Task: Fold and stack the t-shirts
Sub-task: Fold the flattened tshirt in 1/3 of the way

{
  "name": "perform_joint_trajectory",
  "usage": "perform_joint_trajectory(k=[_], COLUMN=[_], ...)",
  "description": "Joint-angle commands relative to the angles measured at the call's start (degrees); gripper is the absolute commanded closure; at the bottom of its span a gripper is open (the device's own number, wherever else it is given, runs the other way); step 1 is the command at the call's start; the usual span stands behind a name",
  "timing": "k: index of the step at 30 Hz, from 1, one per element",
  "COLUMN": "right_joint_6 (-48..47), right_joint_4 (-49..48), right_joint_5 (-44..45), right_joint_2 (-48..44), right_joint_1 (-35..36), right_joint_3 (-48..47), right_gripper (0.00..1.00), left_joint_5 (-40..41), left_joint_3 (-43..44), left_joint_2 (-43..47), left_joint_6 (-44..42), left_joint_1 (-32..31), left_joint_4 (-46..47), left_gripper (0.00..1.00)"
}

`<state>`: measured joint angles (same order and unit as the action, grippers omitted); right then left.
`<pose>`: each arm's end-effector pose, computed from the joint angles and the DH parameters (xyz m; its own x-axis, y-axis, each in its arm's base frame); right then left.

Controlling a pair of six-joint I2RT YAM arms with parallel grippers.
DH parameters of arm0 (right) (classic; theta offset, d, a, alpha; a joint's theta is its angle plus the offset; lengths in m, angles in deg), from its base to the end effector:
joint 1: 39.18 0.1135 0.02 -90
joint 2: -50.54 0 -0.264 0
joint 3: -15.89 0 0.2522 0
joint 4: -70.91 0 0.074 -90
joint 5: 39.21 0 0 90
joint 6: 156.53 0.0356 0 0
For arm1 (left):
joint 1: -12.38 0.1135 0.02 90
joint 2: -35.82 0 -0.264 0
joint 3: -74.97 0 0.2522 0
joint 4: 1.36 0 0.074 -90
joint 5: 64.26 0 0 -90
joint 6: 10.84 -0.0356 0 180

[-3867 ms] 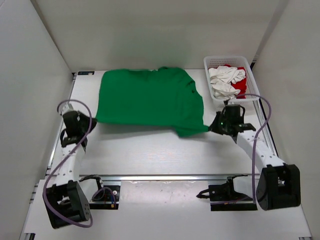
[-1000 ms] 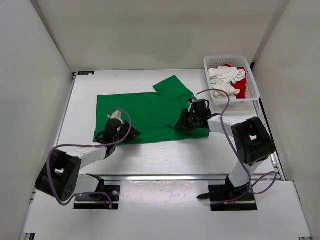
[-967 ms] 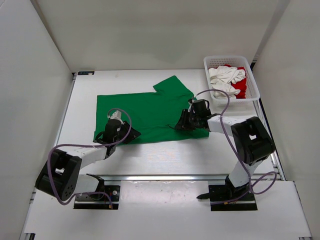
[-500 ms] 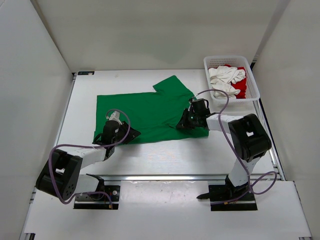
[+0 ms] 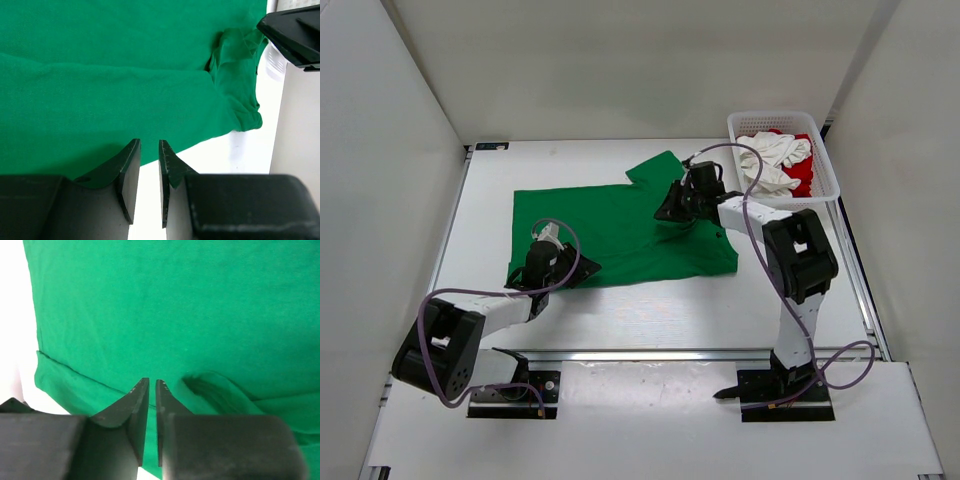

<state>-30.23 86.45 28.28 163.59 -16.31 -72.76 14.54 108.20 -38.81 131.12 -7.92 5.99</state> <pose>0.3955 0.1816 0.1836 -0.8494 0.2353 -0.4724 -0.1571 0.7418 0.6520 0.2128 -0.0861 0.1403 -0.7105 -0.5609 -0.4249 -0.1109 0.6855 -0.7196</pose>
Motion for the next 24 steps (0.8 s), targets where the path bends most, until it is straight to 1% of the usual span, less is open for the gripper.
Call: perform_joint_trajectory(k=[1, 2, 3, 4, 5, 6, 7, 8, 9, 10, 12, 14, 15, 17, 20, 22, 24], right_joint_6=[-1.4, -2.01, -2.28, -2.54, -2.37, -2.02, -1.76, -1.67, -1.93, -1.93, -3.15, -4.21, -4.82, -5.27, -5.97, -6.76, -7.2], right_joint_4=[-1.25, -1.52, -3.34, -4.06, -5.55, -6.26, -6.26, -5.57, -4.69, -3.64, -2.49, -1.96, 1.0, 2.95, 5.76, 6.65, 7.0], right_joint_5=[1.22, 1.84, 2.8, 3.68, 3.26, 3.25, 4.56, 3.61, 3.08, 2.56, 2.37, 3.34, 4.12, 4.92, 5.8, 5.1, 3.0], right_joint_2=[-5.03, -7.65, -8.54, -10.47, -11.97, -12.33, -12.94, -12.43, -11.2, -10.58, -8.74, -7.5, -6.37, -3.91, 1.27, 5.23, 6.73], right_joint_1=[1.56, 1.39, 1.47, 1.12, 0.69, 1.03, 0.6, -0.36, -1.24, -1.43, -1.43, -0.73, -0.55, -0.02, 0.15, 0.5, 0.68], right_joint_3=[1.49, 3.85, 7.18, 8.78, 12.54, 15.28, 16.17, 16.7, 16.36, 15.57, 13.21, 11.0, 9.43, 6.26, -0.24, -6.37, -10.08], right_gripper=[0.88, 0.83, 0.8, 0.79, 0.79, 0.8, 0.87, 0.94, 0.95, 0.95, 0.84, 0.77, 0.76, 0.74, 0.78, 0.79, 0.79], left_joint_5=[1.27, 1.18, 2.14, 2.67, 3.46, 4.16, 4.17, 4.43, 3.91, 3.65, 3.47, 3.46, 3.64, 3.12, 3.29, 3.12, 3.2], left_joint_3=[0.66, 1.01, 1.36, 2.06, 2.77, 3.99, 4.35, 5.14, 5.75, 6.02, 5.85, 5.32, 4.63, 4.36, 4.18, 4.18, 4.18], left_joint_2=[2.03, 2.03, 1.86, 1.07, 0.89, -0.07, -0.86, -1.82, -3.14, -3.94, -4.38, -4.21, -3.86, -3.51, -3.59, -3.51, -2.81], left_joint_6=[-0.29, -0.37, -0.29, -0.63, -0.64, -0.64, -0.9, -0.73, -0.81, -0.46, -0.11, -0.11, -0.02, 0.06, -0.11, -0.2, -0.29], left_joint_1=[-1.24, -1.59, -2.29, -3.42, -4.57, -5.45, -6.68, -7.3, -7.56, -7.65, -8.18, -8.27, -8.1, -7.92, -6.96, -7.39, -6.95], left_joint_4=[-0.62, -0.54, -0.62, -0.62, -0.97, -0.89, -1.06, -0.72, -0.45, -0.01, 0.34, 0.61, 0.52, 0.95, 0.61, 0.7, 0.52], left_gripper=[0.68, 0.68, 0.68, 0.68, 0.68, 0.68, 0.69, 0.68, 0.69, 0.69, 0.69, 0.69, 0.69, 0.69, 0.69, 0.69, 0.69])
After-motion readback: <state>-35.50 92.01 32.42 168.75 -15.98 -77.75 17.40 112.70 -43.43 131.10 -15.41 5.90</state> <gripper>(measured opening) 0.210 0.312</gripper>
